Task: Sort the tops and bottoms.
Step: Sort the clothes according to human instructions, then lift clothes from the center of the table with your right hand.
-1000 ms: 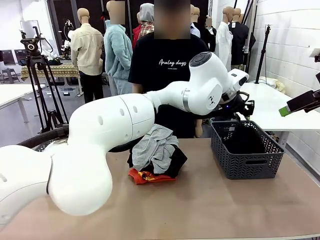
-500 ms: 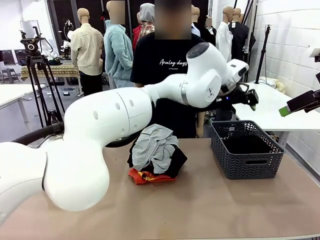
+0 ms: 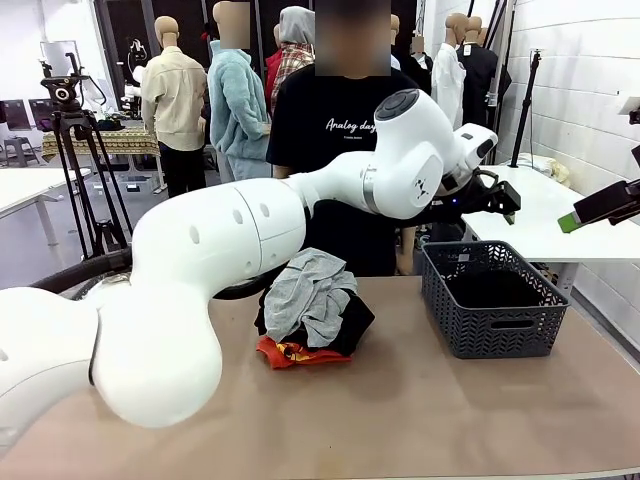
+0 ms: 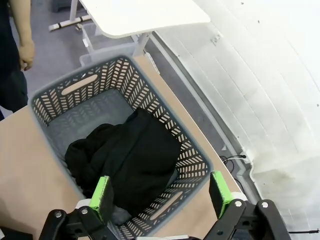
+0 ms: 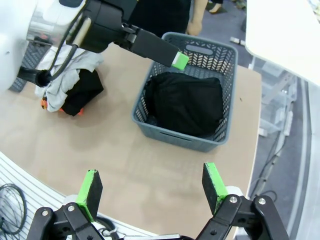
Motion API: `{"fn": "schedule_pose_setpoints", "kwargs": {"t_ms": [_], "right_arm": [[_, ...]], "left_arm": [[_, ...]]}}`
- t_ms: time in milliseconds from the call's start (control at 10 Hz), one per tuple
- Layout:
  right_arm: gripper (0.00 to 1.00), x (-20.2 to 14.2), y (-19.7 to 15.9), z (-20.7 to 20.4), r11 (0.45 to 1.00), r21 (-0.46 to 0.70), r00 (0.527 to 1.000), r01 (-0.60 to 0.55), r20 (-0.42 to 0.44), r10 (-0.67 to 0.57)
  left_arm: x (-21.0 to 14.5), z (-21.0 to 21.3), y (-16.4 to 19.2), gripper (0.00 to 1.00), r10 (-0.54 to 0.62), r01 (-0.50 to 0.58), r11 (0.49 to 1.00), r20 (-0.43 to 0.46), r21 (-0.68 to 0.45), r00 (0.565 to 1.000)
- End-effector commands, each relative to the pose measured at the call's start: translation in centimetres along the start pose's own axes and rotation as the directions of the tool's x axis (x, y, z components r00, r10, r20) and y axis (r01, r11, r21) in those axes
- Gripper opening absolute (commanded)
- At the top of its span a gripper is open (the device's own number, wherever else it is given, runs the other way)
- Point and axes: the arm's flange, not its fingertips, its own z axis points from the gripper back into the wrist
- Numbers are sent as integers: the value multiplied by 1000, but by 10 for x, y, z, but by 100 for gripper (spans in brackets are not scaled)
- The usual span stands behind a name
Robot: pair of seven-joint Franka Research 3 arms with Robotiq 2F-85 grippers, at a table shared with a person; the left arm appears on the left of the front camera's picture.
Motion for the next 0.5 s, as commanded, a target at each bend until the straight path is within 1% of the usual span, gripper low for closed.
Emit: {"fn": "schedule_pose_setpoints", "kwargs": {"t_ms": [0, 400], "right_arm": [[100, 0, -1, -1, 1000, 5, 1000, -4, -3, 4], [100, 0, -1, -1, 1000, 5, 1000, -4, -3, 4]], "left_arm": [[4, 7, -3, 100, 6, -6, 1000, 14, -3, 1000], [4, 7, -3, 100, 6, -6, 1000, 14, -3, 1000]]}}
